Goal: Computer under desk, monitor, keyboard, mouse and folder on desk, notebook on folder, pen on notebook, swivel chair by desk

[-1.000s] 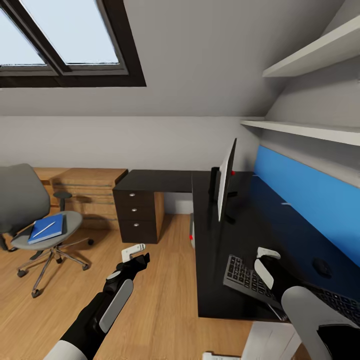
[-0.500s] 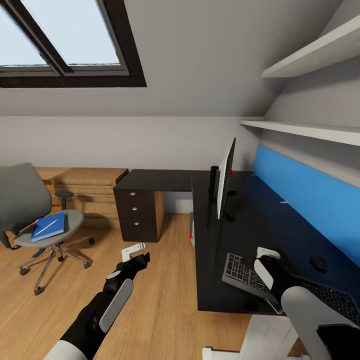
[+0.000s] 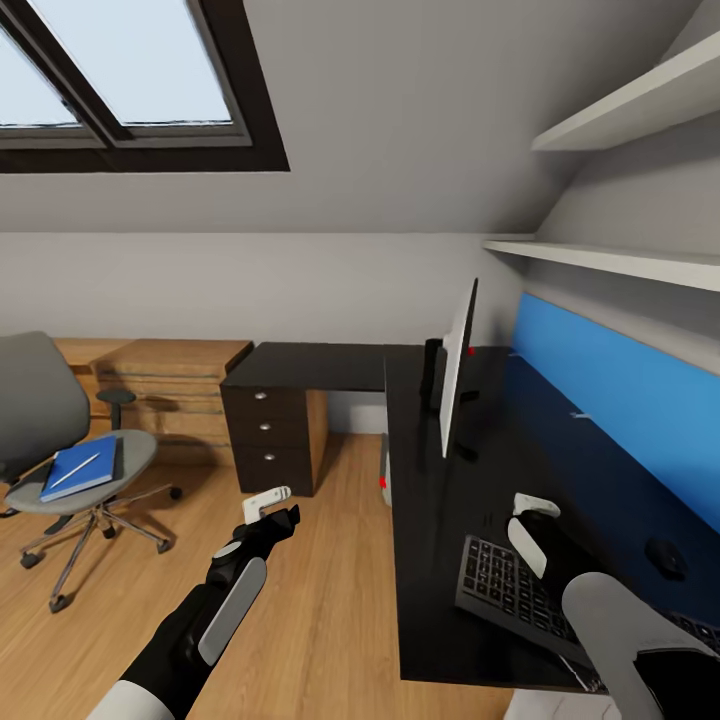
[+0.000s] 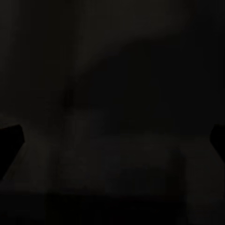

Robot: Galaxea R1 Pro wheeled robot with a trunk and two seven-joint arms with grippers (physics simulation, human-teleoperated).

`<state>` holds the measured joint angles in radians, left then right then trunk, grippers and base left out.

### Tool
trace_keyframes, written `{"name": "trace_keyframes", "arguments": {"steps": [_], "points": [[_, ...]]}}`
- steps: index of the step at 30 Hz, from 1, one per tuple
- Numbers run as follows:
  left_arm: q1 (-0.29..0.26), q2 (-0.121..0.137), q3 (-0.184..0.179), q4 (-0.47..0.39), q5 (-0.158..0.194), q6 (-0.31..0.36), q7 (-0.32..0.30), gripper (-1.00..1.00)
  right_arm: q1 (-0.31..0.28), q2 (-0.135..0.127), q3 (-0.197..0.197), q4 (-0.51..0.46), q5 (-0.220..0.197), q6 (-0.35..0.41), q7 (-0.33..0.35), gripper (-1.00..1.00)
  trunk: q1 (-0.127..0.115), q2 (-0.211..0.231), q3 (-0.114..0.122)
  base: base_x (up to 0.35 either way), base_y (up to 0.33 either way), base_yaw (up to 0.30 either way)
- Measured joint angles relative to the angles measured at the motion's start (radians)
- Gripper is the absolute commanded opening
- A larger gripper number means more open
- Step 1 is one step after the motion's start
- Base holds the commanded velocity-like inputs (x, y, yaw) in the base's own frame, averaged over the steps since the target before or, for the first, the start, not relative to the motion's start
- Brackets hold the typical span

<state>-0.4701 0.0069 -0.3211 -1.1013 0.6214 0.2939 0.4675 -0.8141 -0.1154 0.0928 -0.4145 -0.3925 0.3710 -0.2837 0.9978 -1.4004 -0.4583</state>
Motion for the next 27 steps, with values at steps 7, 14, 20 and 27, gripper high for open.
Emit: {"name": "trace_keyframes", "arguments": {"steps": [7, 14, 20, 27], "points": [[0.000, 0.000, 0.000, -0.004, 0.001, 0.001, -0.001, 1.00, 0.000, 0.000, 0.000, -0.001, 0.001, 0.000, 0.000, 1.00, 0.000, 0.000, 0.000, 0.034, 0.000, 0.000], [0.000, -0.003, -0.001, -0.026, 0.001, 0.000, 0.000, 1.00, 0.000, 0.000, 0.000, 0.000, 0.001, 0.000, 0.000, 1.00, 0.016, -0.028, -0.012, 0.003, 0.000, 0.000], [0.000, -0.004, -0.001, -0.030, 0.002, -0.001, 0.001, 1.00, 0.000, 0.000, 0.000, 0.000, 0.001, 0.000, 0.000, 1.00, 0.039, -0.070, -0.031, 0.000, 0.000, 0.000], [0.000, -0.004, -0.001, -0.031, 0.002, -0.001, 0.001, 1.00, 0.000, 0.000, 0.000, 0.000, 0.002, 0.000, 0.000, 1.00, 0.058, -0.105, -0.047, 0.000, 0.000, 0.000]]}}
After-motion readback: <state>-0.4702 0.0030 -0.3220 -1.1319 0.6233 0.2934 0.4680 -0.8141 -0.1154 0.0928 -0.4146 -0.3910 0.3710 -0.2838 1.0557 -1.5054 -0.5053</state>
